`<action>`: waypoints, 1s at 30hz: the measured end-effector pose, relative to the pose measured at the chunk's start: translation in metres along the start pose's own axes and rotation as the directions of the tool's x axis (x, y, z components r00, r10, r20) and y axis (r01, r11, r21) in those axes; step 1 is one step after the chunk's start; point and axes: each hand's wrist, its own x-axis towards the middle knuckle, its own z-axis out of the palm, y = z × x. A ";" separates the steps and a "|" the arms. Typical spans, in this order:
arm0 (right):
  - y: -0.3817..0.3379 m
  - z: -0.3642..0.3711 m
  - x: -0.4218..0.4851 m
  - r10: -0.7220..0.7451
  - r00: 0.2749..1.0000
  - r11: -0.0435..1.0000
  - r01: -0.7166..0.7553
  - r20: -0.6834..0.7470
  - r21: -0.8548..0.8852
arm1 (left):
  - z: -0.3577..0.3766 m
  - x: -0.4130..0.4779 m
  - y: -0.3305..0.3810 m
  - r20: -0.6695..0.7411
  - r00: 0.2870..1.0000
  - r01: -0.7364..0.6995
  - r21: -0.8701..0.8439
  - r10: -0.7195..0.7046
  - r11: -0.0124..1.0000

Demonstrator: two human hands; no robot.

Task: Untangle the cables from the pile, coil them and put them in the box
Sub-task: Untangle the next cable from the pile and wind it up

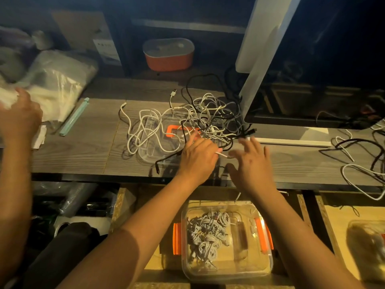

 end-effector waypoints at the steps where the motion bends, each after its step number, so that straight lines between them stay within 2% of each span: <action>1: 0.002 0.003 0.000 -0.023 0.999 1.000 0.023 0.023 0.021 | -0.001 0.000 0.000 0.012 1.000 0.009 -0.024 -0.009 1.000; 3: 0.006 0.006 -0.004 -0.095 0.995 0.981 0.094 0.001 0.169 | -0.001 -0.002 -0.006 0.054 0.997 0.066 -0.042 -0.064 0.997; 5: 0.005 0.006 -0.008 -0.095 0.995 0.866 0.089 -0.013 0.492 | 0.002 -0.005 -0.015 0.115 0.984 0.138 -0.021 -0.134 0.990; 7: -0.003 -0.001 -0.012 -0.005 0.998 0.582 -0.052 0.068 0.811 | 0.004 -0.008 -0.019 0.175 0.971 0.161 0.008 -0.160 0.987; 8: -0.009 -0.006 -0.012 0.051 0.991 0.411 -0.136 0.126 0.902 | 0.005 -0.008 -0.017 0.191 0.968 0.164 0.002 -0.162 0.986; 10: -0.021 -0.014 -0.011 0.117 0.961 0.042 -0.256 0.250 0.966 | 0.005 -0.007 -0.014 0.177 0.966 0.195 -0.030 -0.186 0.980; 11: -0.025 -0.017 -0.010 0.116 0.951 -0.106 -0.274 0.286 0.956 | 0.007 -0.005 -0.014 0.166 0.964 0.219 -0.040 -0.209 0.975; 13: -0.027 -0.022 -0.010 0.099 0.952 -0.260 -0.255 0.288 0.931 | 0.009 -0.001 -0.016 0.158 0.958 0.249 -0.050 -0.238 0.967; 14: -0.026 -0.022 -0.009 0.106 0.955 -0.288 -0.236 0.276 0.928 | 0.010 0.001 -0.017 0.156 0.958 0.250 -0.047 -0.240 0.967; 15: -0.025 -0.023 -0.010 0.130 0.953 -0.264 -0.234 0.275 0.936 | 0.011 0.002 -0.017 0.155 0.958 0.250 -0.041 -0.241 0.967; 16: -0.025 -0.022 -0.009 0.171 0.949 -0.159 -0.240 0.266 0.958 | 0.012 0.004 -0.018 0.154 0.959 0.244 -0.026 -0.238 0.969; 17: -0.023 -0.021 -0.008 0.203 0.948 0.039 -0.259 0.247 0.965 | 0.012 0.006 -0.019 0.133 0.964 0.233 -0.010 -0.230 0.972; 18: -0.021 -0.019 -0.005 0.211 0.948 0.294 -0.295 0.240 0.909 | 0.012 0.008 -0.020 0.121 0.966 0.228 0.011 -0.227 0.974; 19: -0.018 -0.014 -0.002 0.195 0.948 0.554 -0.319 0.253 0.769 | 0.013 0.009 -0.021 0.133 0.964 0.226 0.034 -0.229 0.973; 20: -0.014 -0.009 0.001 0.162 0.937 0.741 -0.323 0.310 0.589 | 0.013 0.010 -0.022 0.154 0.961 0.224 0.062 -0.231 0.973; 21: -0.013 -0.006 0.003 0.135 0.910 0.842 -0.314 0.392 0.438 | 0.014 0.011 -0.024 0.171 0.957 0.220 0.087 -0.232 0.972; 22: -0.013 -0.005 0.004 0.121 0.876 0.885 -0.308 0.466 0.350 | 0.013 0.011 -0.025 0.175 0.957 0.214 0.106 -0.230 0.971; 23: -0.012 -0.005 0.004 0.114 0.849 0.899 -0.309 0.516 0.310 | 0.014 0.011 -0.026 0.176 0.956 0.216 0.112 -0.234 0.970; 24: -0.012 -0.005 0.004 0.100 0.841 0.881 -0.323 0.531 0.346 | 0.014 0.010 -0.027 0.170 0.954 0.233 0.103 -0.248 0.967; 25: -0.012 -0.007 0.004 0.080 0.843 0.830 -0.352 0.531 0.433 | 0.013 0.009 -0.027 0.161 0.949 0.260 0.079 -0.270 0.962; 26: -0.012 -0.008 0.003 0.063 0.859 0.734 -0.385 0.509 0.559 | 0.014 0.008 -0.027 0.151 0.946 0.283 0.055 -0.288 0.958; 28: -0.012 -0.013 0.005 0.096 0.903 0.451 -0.414 0.419 0.791 | 0.016 0.005 -0.028 0.139 0.943 0.301 0.023 -0.301 0.953; 30: -0.015 -0.014 0.007 0.166 0.912 0.122 -0.396 0.375 0.910 | 0.017 0.004 -0.027 0.155 0.944 0.296 0.001 -0.292 0.955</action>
